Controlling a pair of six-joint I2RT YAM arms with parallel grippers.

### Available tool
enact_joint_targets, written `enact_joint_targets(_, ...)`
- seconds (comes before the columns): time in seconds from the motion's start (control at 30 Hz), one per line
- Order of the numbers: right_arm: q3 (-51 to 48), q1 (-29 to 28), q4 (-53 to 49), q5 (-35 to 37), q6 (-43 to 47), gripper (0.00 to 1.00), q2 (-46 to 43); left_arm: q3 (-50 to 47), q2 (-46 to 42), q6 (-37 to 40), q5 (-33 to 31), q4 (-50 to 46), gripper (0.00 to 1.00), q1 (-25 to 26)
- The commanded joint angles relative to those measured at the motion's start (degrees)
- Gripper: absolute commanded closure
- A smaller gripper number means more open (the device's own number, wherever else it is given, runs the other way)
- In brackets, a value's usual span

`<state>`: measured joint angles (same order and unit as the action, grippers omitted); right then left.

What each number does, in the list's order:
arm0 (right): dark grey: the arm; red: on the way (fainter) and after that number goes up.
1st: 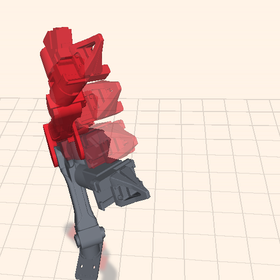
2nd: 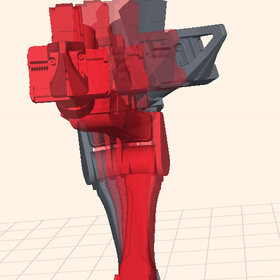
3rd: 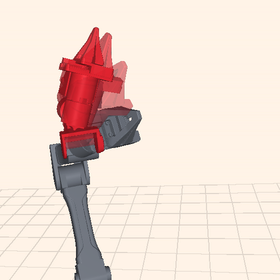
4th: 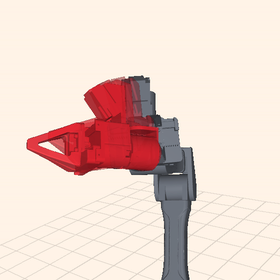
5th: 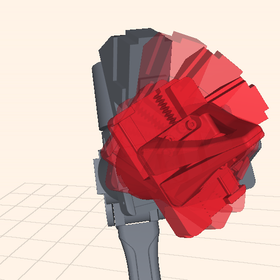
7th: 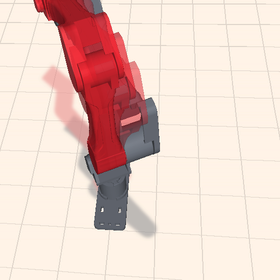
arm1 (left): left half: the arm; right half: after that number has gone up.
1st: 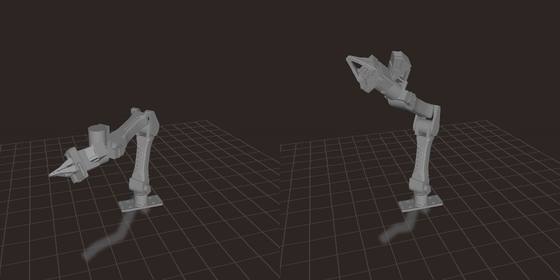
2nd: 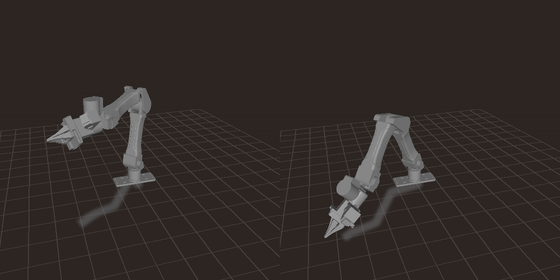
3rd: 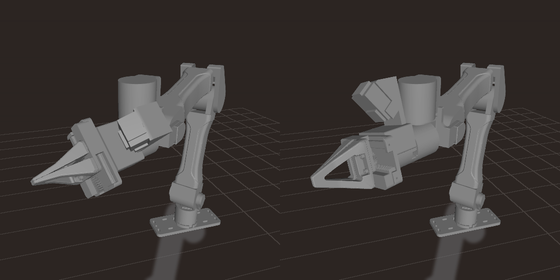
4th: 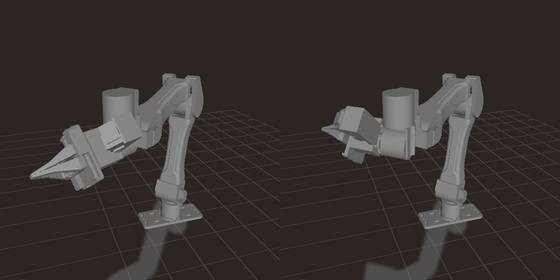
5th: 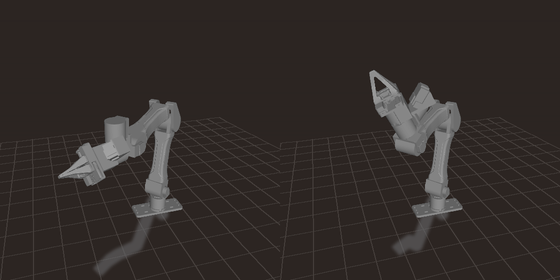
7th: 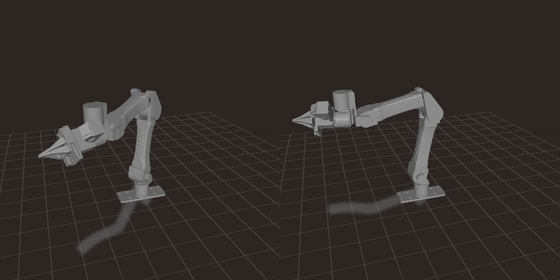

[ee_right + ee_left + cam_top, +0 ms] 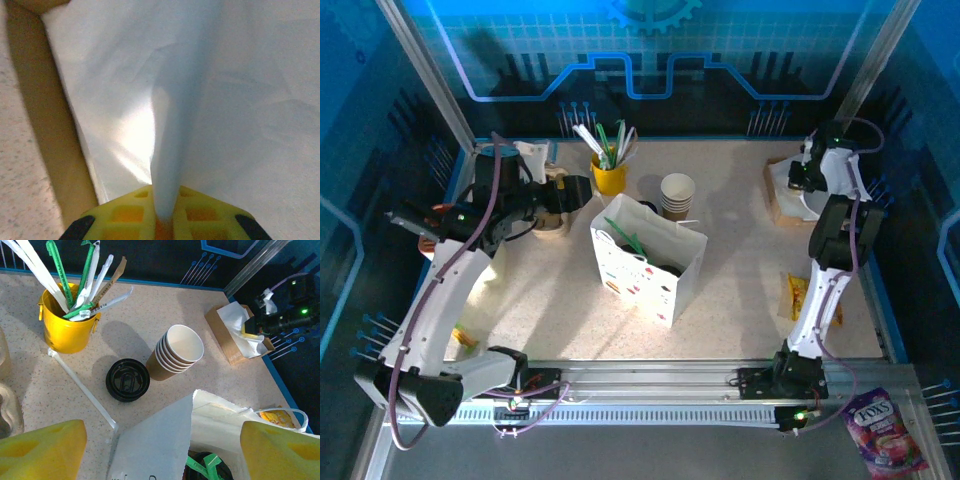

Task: Pack the takeout coffee

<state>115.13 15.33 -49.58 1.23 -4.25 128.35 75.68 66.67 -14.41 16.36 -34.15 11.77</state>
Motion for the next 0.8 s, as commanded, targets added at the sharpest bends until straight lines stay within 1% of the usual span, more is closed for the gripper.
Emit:
enact_joint_targets(0.0, -1.83, -0.51, 1.68, -0.63, -0.75, 0.89, -8.84, -0.45, -1.35, 0.7, 1.73, 1.37, 0.19, -0.51)
enact_joint_targets(0.2, -9.69, -2.7, 5.81, -0.69, -1.44, 0.9, -21.27, -0.44, -1.59, 0.44, 1.23, 1.54, 0.19, -0.48)
enact_joint_targets(0.3, -13.93, -5.2, 7.5, -0.98, -1.72, 0.9, -29.22, -0.45, -1.81, 0.03, 1.19, 1.72, 0.19, -0.45)
enact_joint_targets(0.4, -16.8, -8.73, 8.13, -3.87, -2.45, 0.9, -37.59, -0.62, -1.93, -0.48, 1.14, 2.29, 0.19, -0.46)
enact_joint_targets(0.43, -17.38, -10.94, 7.93, -3.61, -2.12, 0.9, -40.66, -0.53, -1.96, -0.51, 1.18, 2.31, 0.19, -0.48)
enact_joint_targets(0.5, -18.17, -16.7, 7.16, -0.16, -0.25, 0.89, -45.77, -0.28, -1.85, -0.73, 1.04, 2.08, 0.19, -0.51)
enact_joint_targets(0.6, -19.52, -28.55, 6.1, 7.25, 2.89, 0.89, -52.48, -0.16, -2.09, -0.77, 0.38, 1.79, 0.19, -0.45)
enact_joint_targets(0.67, -20.17, -35.57, 5.54, 10.33, 3.86, 0.89, -55.49, 0.07, -2.24, -0.76, -0.07, 1.59, 0.19, -0.49)
enact_joint_targets(0.77, -19.65, -46.63, 3.36, 17.26, 5.47, 0.89, -57.38, 0.61, -2.44, -0.91, -0.83, 0.95, 0.18, -0.44)
